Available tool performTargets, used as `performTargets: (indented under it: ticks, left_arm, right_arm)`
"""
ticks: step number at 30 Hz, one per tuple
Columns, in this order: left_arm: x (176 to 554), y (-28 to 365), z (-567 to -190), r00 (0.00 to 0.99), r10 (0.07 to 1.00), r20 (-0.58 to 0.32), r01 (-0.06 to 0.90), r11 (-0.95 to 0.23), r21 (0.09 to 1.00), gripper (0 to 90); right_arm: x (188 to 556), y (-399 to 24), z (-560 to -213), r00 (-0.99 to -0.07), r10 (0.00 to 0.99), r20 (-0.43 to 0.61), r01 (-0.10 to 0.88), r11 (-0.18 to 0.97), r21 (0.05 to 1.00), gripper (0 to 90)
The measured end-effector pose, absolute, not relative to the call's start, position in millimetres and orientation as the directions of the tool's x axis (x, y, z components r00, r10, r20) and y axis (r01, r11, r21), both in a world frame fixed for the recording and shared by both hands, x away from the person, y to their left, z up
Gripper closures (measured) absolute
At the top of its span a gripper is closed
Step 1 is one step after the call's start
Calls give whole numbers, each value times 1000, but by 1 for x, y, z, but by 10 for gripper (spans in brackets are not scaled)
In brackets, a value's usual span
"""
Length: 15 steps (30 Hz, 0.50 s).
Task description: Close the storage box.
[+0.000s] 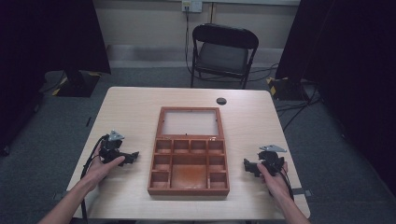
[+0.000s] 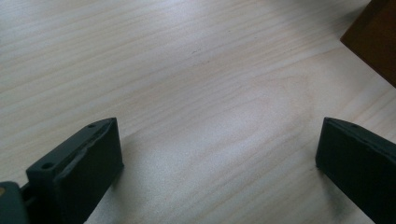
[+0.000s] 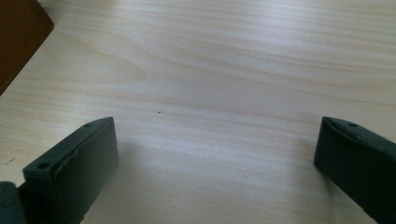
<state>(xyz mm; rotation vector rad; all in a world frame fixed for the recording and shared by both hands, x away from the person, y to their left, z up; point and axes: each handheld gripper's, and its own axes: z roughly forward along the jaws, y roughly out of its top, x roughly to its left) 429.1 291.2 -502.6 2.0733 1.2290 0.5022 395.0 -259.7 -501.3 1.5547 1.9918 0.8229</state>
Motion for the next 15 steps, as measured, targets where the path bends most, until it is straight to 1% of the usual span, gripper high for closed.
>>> performTargets:
  ticks: [6,8,9,10,11,12,13,15]
  left_arm:
    - [429,291,-501,476,879,-8,632,-336,698,1]
    - [429,291,-500,474,881,-3,635,-339,694,33]
    - [429,292,-499,465,886,-4,637,-331,697,33]
    - [429,292,-498,464,886,-8,637,-328,698,71]
    - [428,292,-497,462,887,-9,634,-323,703,108]
    - [428,293,-496,464,886,-8,629,-323,707,165]
    - [427,294,-496,468,883,-20,639,-324,698,164]
    - [427,294,-495,464,885,-33,645,-312,697,162]
  right_arm:
    - [394,-259,-501,-235,972,-9,682,171,711,0]
    - [394,-259,-501,-232,973,-10,682,170,711,0]
    - [394,-258,-501,-238,971,-9,682,174,711,0]
    - [394,-257,-501,-241,970,-3,685,172,708,3]
    - [394,-256,-500,-241,971,-1,684,171,709,24]
    - [394,-256,-500,-243,970,-4,682,174,710,51]
    - [393,-255,-498,-231,973,-4,679,165,715,134]
    - [393,-253,-497,-239,971,-3,678,168,716,134]
